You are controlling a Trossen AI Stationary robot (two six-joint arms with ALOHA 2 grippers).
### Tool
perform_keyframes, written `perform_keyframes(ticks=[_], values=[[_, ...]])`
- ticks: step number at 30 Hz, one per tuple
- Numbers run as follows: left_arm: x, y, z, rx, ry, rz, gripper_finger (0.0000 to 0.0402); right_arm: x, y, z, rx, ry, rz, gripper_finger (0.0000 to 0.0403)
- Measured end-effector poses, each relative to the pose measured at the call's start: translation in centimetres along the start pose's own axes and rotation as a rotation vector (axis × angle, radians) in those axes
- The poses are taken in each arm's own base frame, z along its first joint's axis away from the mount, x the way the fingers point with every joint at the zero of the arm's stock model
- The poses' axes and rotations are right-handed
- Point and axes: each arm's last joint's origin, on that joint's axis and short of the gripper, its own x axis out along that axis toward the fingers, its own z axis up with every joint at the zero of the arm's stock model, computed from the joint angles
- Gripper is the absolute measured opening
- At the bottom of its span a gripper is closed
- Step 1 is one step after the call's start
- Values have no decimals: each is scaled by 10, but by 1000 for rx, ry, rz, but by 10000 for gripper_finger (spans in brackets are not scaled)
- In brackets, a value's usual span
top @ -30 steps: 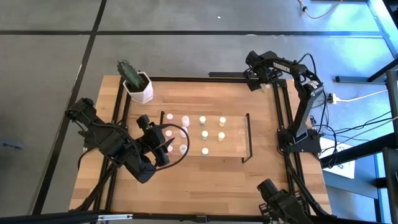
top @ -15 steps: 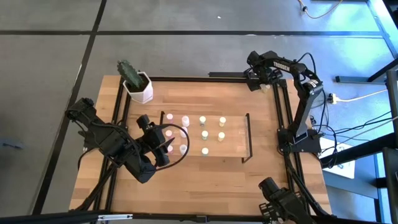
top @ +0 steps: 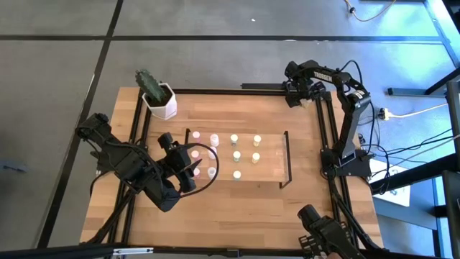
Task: Pick and place medicine bottles onto shelf by color
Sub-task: Put the yellow pill bottle on the shelf aligned with the other yellow pill bottles
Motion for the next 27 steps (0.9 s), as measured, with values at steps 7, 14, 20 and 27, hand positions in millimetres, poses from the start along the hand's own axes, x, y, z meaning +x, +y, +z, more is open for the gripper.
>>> perform_keyframes(ticks=[7, 14, 20, 27], values=[[0, 0, 0, 0, 0, 0, 224, 0, 0, 0, -3, 0, 0, 245], [0, 0, 0, 0, 0, 0, 224, 0, 0, 0, -1, 0, 0, 167], [0, 0, 0, 0, 0, 0, 224, 0, 1, 0, -18, 6, 33, 133], [0, 0, 0, 0, 0, 0, 224, 0, 2, 0, -55, 12, 72, 130]])
